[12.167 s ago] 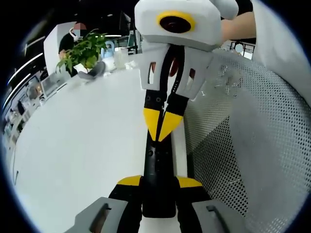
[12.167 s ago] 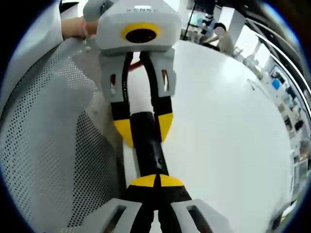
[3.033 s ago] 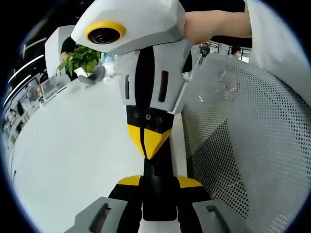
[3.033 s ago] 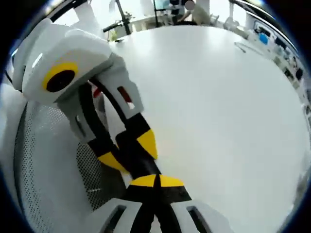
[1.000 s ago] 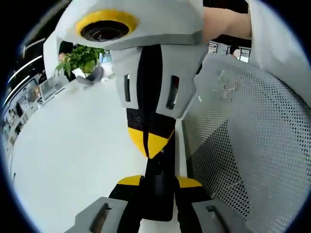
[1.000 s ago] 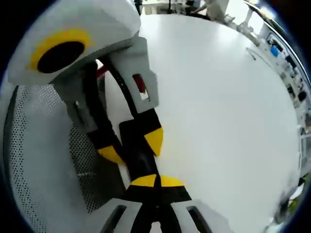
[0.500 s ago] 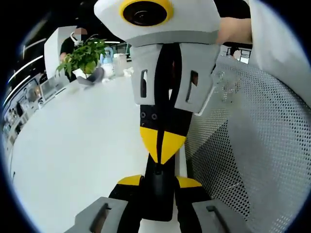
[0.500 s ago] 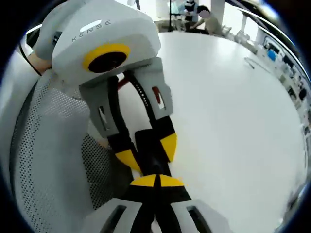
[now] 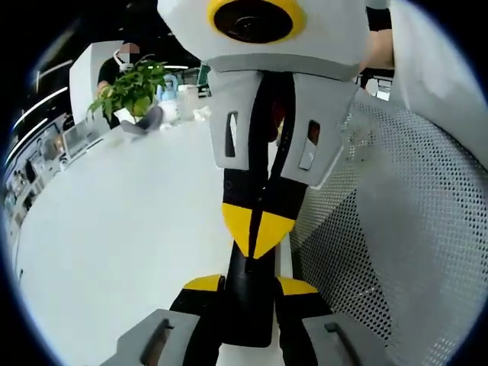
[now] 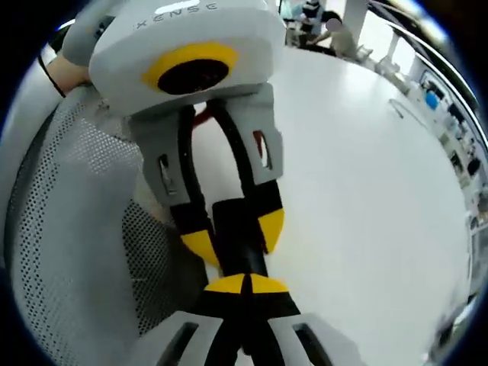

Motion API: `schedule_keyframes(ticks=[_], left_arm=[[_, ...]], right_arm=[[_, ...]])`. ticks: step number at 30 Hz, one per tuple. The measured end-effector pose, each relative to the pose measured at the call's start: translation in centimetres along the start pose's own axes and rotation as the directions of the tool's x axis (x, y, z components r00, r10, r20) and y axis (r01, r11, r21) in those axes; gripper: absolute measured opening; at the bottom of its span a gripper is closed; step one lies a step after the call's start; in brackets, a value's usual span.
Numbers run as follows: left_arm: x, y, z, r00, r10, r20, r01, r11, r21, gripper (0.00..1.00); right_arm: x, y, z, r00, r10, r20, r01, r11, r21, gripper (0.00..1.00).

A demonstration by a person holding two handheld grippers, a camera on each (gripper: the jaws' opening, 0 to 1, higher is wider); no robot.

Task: Press the specified remote control buttons in sequence, fully releasing each button before pressing the next.

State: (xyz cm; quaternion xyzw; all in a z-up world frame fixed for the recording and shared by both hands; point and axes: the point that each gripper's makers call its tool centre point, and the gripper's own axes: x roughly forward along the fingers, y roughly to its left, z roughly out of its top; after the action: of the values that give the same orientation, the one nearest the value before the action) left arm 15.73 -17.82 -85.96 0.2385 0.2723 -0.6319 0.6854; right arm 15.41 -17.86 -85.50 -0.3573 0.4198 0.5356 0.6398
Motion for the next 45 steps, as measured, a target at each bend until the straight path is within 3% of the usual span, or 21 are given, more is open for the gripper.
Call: schedule_keyframes(ticks=[4, 6, 12, 15, 18, 24, 37, 42, 45], left_arm=[[0.0, 0.0, 0.0, 1.0, -0.001, 0.003, 0.001, 1.0, -0.002, 0.26], [0.0, 0.0, 0.0, 1.0, -0.002, 0.004, 0.002, 1.0, -0.001, 0.26], [0.0, 0.0, 0.0, 1.0, -0.002, 0.008, 0.002, 1.0, -0.001, 0.26], [0.0, 0.0, 0.0, 1.0, -0.002, 0.009, 0.002, 1.0, -0.001, 0.26], [0.0, 0.0, 0.0, 1.0, -0.002, 0.009, 0.002, 1.0, -0.001, 0.26], [0.0, 0.1, 0.0, 1.0, -0.002, 0.009, 0.002, 1.0, 0.002, 0.26], [0.0, 0.1, 0.0, 1.0, -0.003, 0.009, 0.003, 1.0, 0.001, 0.26], [0.0, 0.1, 0.0, 1.0, -0.006, 0.011, 0.006, 1.0, 0.0, 0.26], [0.0, 0.1, 0.0, 1.0, -0.005, 0.013, 0.005, 1.0, -0.002, 0.26]], right_arm=[[-0.2, -0.2, 0.0, 0.997, 0.028, 0.074, -0.031, 0.999, 0.041, 0.0], [-0.2, -0.1, 0.0, 0.995, 0.031, 0.098, -0.033, 0.999, 0.017, 0.0], [-0.2, 0.0, 0.2, 0.994, 0.024, 0.103, -0.026, 0.999, 0.018, 0.0], [-0.2, 0.4, 1.3, 0.99, 0.031, 0.137, -0.033, 0.999, 0.011, 0.0], [0.2, 0.4, 0.9, 0.996, 0.015, 0.09, -0.009, 0.998, -0.059, 0.0], [0.0, 0.3, 0.8, 0.994, 0.007, 0.11, -0.005, 1.0, -0.016, 0.0], [0.3, 0.2, 0.7, 0.997, -0.058, 0.056, 0.064, 0.991, -0.116, 0.0], [0.4, -0.1, 0.7, 0.991, -0.128, 0.027, 0.13, 0.958, -0.255, 0.0], [0.5, 0.1, 0.7, 0.99, -0.139, -0.001, 0.133, 0.949, -0.285, 0.0]])
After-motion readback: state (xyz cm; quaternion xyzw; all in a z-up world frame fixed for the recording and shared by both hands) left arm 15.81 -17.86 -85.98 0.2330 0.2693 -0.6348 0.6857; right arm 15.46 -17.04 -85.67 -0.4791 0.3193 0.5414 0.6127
